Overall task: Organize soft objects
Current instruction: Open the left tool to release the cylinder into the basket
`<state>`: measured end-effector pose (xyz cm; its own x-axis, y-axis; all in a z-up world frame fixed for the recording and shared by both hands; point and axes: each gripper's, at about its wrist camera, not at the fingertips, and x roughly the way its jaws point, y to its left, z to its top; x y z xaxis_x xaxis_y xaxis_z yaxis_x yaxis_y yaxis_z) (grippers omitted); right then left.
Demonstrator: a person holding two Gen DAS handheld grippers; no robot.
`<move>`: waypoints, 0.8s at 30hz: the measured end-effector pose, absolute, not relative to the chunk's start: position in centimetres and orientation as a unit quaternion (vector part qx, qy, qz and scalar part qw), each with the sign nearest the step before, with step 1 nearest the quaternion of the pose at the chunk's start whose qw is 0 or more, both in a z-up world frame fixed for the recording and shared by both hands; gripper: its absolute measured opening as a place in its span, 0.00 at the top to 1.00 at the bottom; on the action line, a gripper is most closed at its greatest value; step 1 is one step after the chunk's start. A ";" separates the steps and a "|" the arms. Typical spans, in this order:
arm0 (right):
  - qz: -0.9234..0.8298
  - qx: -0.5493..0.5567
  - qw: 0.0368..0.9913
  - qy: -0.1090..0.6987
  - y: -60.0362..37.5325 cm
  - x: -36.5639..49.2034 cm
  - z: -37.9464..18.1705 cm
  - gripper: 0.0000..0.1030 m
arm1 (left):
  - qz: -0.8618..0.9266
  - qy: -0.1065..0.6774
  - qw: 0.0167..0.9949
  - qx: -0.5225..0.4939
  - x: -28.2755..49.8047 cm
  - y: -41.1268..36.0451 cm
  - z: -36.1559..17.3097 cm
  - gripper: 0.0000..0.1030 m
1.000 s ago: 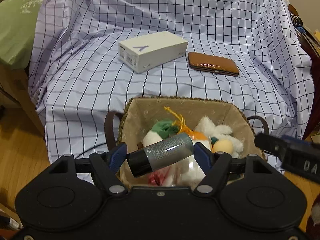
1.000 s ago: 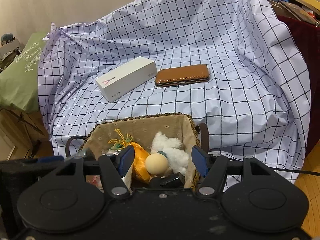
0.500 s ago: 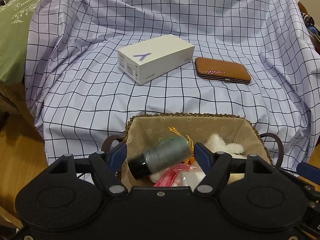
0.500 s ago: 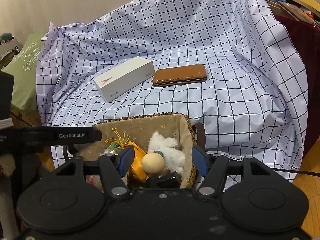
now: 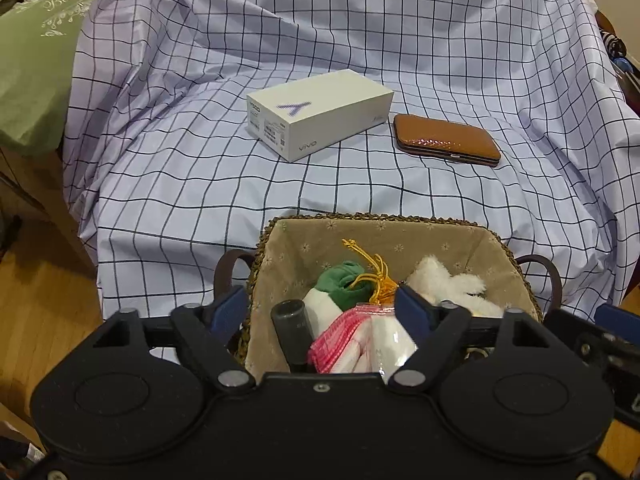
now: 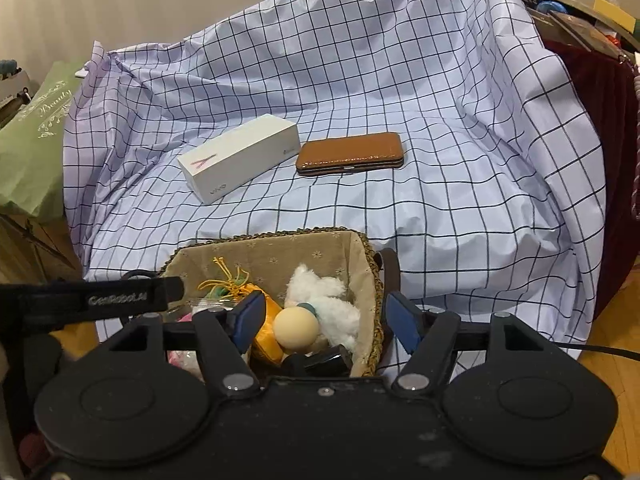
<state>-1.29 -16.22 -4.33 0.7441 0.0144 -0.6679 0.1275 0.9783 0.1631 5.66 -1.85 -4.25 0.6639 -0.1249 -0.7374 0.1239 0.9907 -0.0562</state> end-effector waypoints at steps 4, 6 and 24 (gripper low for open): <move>-0.039 0.090 0.929 0.356 -16.1 -1.3 -4.2 0.31 | -0.068 0.399 0.914 0.003 4.7 -1.8 -4.0 0.25; -0.044 0.086 0.929 0.357 -16.1 -1.3 -4.2 0.29 | -0.069 0.397 0.915 0.006 4.3 -1.8 -3.9 0.23; -0.077 0.065 0.929 0.356 -16.0 -1.6 -3.9 0.08 | -0.064 0.390 0.919 0.012 1.7 -1.8 -3.4 0.09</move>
